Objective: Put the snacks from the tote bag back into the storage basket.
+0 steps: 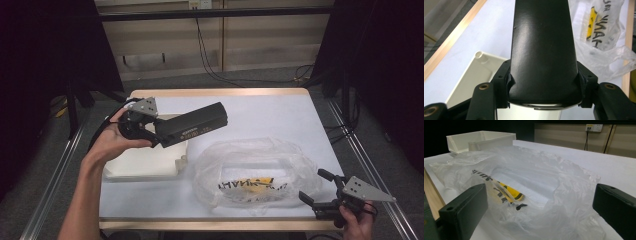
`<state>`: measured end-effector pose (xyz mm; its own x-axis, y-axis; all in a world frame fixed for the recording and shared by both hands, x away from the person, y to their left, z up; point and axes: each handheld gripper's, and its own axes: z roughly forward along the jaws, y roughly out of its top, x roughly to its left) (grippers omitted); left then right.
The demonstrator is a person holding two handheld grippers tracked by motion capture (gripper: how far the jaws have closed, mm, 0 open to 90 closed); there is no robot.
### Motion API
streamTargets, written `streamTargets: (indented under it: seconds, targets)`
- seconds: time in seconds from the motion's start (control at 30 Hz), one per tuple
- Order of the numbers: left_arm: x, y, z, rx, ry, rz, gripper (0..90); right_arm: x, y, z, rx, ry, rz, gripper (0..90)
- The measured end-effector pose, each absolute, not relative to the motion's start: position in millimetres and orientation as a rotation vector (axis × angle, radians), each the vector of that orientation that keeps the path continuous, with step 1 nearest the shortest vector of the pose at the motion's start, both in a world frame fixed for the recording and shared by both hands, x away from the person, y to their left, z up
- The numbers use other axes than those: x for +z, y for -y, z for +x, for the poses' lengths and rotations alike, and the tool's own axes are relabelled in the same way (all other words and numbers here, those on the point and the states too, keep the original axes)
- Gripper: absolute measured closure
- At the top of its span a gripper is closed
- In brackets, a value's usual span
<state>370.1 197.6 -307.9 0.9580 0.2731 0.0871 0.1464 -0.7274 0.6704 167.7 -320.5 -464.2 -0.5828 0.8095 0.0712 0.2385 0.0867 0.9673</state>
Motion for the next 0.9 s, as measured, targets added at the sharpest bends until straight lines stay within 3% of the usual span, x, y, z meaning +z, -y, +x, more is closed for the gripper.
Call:
streamTargets:
  seconds: [0.9]
  targets:
    - [-316.5,-253.7,375.0,0.333,-0.418,2.377,43.2,-465.3,318.7,170.0,1.533,-1.871,1.029,0.0]
